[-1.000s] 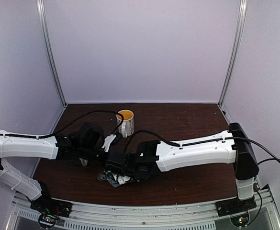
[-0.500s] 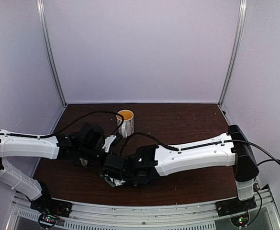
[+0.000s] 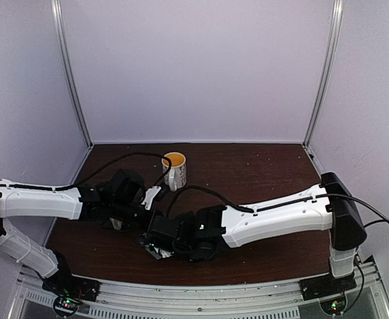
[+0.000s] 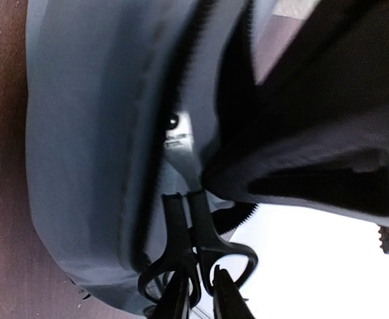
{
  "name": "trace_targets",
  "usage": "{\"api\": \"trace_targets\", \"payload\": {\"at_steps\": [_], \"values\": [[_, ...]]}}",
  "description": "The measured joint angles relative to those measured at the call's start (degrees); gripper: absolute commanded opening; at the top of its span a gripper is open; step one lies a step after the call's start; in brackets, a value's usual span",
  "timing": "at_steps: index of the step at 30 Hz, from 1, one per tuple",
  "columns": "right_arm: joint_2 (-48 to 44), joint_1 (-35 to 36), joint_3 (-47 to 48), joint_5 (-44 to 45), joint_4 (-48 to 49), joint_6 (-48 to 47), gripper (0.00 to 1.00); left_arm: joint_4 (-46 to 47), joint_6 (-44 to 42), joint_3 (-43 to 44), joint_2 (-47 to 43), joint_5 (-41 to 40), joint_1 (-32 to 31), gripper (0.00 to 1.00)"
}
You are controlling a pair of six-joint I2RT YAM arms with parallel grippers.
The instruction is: Sort the hair-cutting tools
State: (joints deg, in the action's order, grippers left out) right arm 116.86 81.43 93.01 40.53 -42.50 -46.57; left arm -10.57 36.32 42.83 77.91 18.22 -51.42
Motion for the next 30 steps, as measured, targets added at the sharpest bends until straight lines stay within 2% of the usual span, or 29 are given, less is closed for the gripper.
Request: {"api": "trace_targets", "payload": {"at_steps": [1, 4, 6, 12, 17, 22, 25, 30], "values": [[-0.5, 0.0, -0.3, 0.0, 0.4, -0.3, 0.15, 0.0, -0.1, 0.1, 0.0, 0.0, 0.0, 0.00], [-2.6, 0.1, -1.7, 0.1, 2.5, -1.6, 0.32, -0.1, -0.4, 0.5, 0.0, 0.0, 0.0, 0.00], [-3.1, 0.2, -1.9, 0.5, 4.0, -1.7, 0.37, -0.3, -0.7, 0.6, 0.0, 0.1, -0.1, 0.00], [-3.2, 0.2, -1.9, -0.2, 4.6, -0.5, 0.43, -0.7, -0.9, 0.6, 0.1, 0.1, -0.1, 0.00], [-5.4, 0.0, -2.4, -4.2, 2.4, 2.3, 0.50, -0.9, -1.3, 0.7, 0.2, 0.1, 0.0, 0.00], [-9.8, -1.1, -2.7, -8.6, 0.7, 4.5, 0.49, -0.9, -1.7, 0.7, 0.5, 0.2, 0.1, 0.00], [-11.6, -2.6, -2.7, -11.5, -1.2, 5.8, 0.44, -1.0, -2.0, 0.7, 0.5, 0.3, 0.2, 0.00], [-17.7, -6.3, -7.9, -22.1, -3.8, 6.6, 0.37, -1.1, -2.6, 0.7, 0.5, 0.6, 0.4, 0.00]]}}
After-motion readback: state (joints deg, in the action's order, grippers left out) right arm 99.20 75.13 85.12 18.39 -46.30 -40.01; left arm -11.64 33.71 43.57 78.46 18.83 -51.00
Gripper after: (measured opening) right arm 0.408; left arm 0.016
